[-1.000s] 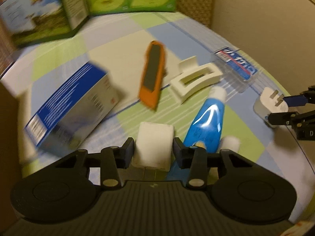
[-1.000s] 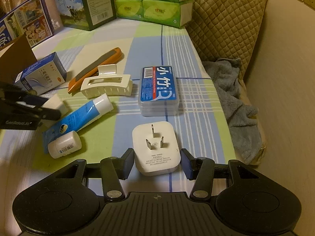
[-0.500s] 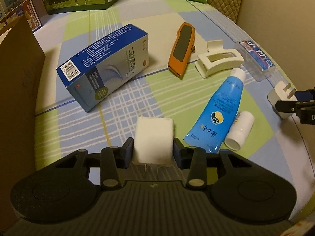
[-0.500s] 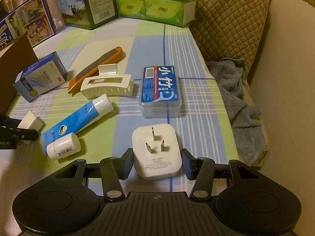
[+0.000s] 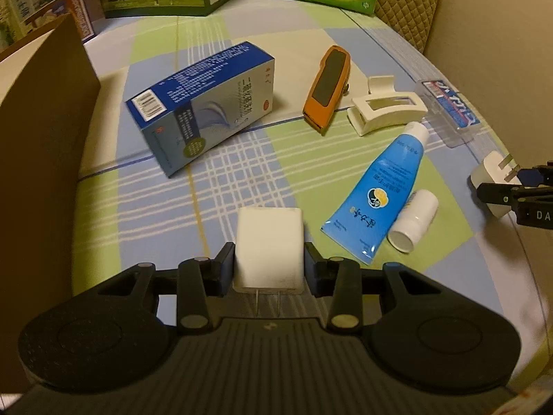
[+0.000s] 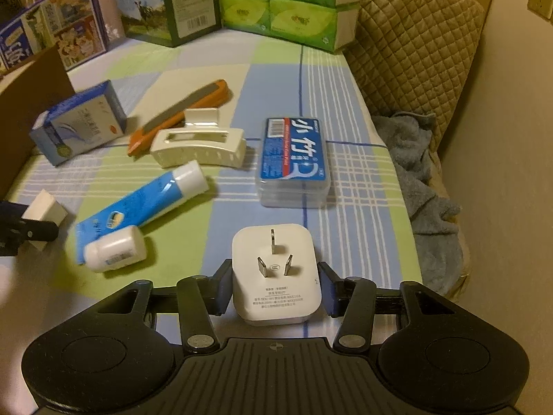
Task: Organize rigid objects
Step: 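Carry the charger and plug adapter with both tools into the brown box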
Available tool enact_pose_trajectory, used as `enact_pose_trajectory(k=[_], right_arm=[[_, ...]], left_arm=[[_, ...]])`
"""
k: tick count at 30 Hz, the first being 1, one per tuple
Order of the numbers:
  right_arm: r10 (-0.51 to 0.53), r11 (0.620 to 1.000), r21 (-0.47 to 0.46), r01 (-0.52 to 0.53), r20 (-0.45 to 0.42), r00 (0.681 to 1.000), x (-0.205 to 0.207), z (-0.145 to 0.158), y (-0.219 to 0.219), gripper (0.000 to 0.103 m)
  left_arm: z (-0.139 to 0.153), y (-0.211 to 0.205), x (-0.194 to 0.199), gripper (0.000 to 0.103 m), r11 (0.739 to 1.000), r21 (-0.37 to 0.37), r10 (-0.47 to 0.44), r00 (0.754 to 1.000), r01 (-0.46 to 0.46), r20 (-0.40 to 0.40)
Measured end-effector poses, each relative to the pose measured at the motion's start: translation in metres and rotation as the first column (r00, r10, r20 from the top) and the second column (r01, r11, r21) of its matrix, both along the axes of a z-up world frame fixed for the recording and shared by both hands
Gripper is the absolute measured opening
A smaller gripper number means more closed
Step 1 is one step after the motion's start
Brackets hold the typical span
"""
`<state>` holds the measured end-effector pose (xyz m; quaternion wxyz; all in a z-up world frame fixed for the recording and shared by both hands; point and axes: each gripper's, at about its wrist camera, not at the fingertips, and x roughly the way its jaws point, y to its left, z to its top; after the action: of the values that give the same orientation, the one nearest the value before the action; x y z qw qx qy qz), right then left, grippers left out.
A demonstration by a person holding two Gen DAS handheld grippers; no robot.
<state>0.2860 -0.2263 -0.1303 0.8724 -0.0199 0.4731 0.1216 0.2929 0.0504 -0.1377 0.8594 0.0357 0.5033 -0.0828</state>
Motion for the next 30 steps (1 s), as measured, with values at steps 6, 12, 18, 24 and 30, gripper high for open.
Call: enact_pose_trajectory(k=[6, 12, 18, 24, 30], right_arm=[[0.031, 0.998, 0.056, -0.032, 0.017, 0.999, -0.01, 0.026, 0.012, 0.047], [0.1, 0.988, 0.115, -0.104, 0.039, 0.994, -0.024, 0.059, 0.045, 0.047], [0.215, 0.956, 0.186, -0.225, 0.072, 0.974, -0.042, 0.087, 0.103, 0.047], [0.339, 0.899, 0.251, -0.359, 0.121, 0.933, -0.058, 0.112, 0.175, 0.047], [0.412, 0.852, 0.287, -0.438, 0.151, 0.899, -0.058, 0.124, 0.253, 0.047]], left_arm=[[0.027, 0.006, -0.018, 0.036, 0.999, -0.038, 0.011, 0.999, -0.009, 0.05], [0.062, 0.023, -0.039, 0.036, 0.997, -0.079, 0.035, 0.994, -0.027, 0.1], [0.099, 0.064, -0.069, 0.036, 0.992, -0.108, 0.078, 0.984, -0.061, 0.163], [0.124, 0.124, -0.094, 0.036, 0.985, -0.103, 0.156, 0.967, -0.137, 0.203], [0.136, 0.185, -0.103, 0.036, 0.979, -0.069, 0.202, 0.951, -0.191, 0.234]])
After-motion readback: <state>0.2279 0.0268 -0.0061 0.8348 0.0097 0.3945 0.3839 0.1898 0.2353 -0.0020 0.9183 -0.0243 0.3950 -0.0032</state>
